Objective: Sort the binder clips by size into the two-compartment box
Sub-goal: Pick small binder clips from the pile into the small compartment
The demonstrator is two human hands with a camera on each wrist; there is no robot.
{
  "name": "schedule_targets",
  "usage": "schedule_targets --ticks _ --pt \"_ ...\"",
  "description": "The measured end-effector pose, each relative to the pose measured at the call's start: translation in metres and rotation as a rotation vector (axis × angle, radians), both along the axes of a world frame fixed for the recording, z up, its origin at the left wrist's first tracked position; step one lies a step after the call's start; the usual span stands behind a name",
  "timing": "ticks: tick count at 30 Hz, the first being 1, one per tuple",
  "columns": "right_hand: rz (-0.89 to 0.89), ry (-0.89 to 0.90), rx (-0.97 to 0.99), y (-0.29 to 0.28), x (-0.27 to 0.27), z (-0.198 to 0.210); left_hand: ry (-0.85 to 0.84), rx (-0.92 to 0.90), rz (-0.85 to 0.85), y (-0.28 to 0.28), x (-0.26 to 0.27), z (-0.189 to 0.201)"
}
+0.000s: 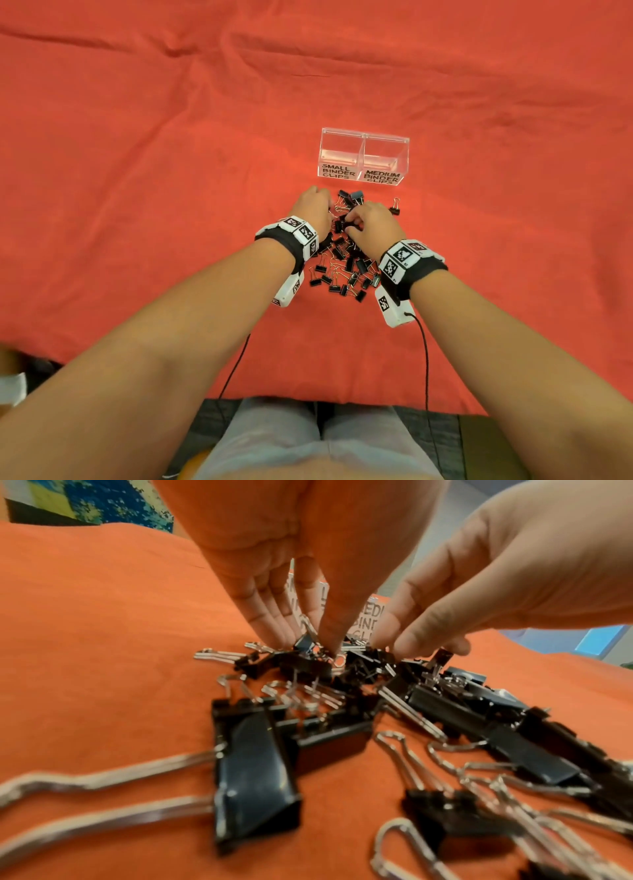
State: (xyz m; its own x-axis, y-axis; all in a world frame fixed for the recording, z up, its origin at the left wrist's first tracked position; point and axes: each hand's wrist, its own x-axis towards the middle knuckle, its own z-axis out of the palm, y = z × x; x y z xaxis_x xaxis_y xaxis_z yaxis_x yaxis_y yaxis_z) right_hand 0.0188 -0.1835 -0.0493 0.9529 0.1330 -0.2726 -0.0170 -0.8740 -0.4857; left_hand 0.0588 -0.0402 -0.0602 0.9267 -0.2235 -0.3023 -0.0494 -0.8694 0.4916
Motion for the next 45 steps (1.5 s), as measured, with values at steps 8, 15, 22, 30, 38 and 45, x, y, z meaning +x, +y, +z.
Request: schedule_targets --ticks 8,15,22,30,38,45 --pt "-0.133 0.026 0.058 0.003 0.006 -0.001 0.135 -0.293 0.313 0.008 -0.006 0.012" --pt "-0.075 0.032 0.015 0.003 0.004 0.003 0.369 -0.523 0.455 0.025 -0.002 0.028" --pt "0.024 -0.076 -0.106 0.011 0.005 -0.006 0.487 -0.684 0.627 0.028 -0.002 0.022" --pt "-0.305 0.015 0.252 -0.005 0.012 0.006 0.495 -0.693 0.664 0.034 -0.001 0.023" --pt "-0.592 0.271 0.753 -0.019 0.019 0.021 0.222 -0.294 0.300 0.018 -0.007 0.018" --pt "-0.076 0.068 0.110 0.014 0.016 0.005 0.094 0.050 0.031 0.012 -0.009 0.005"
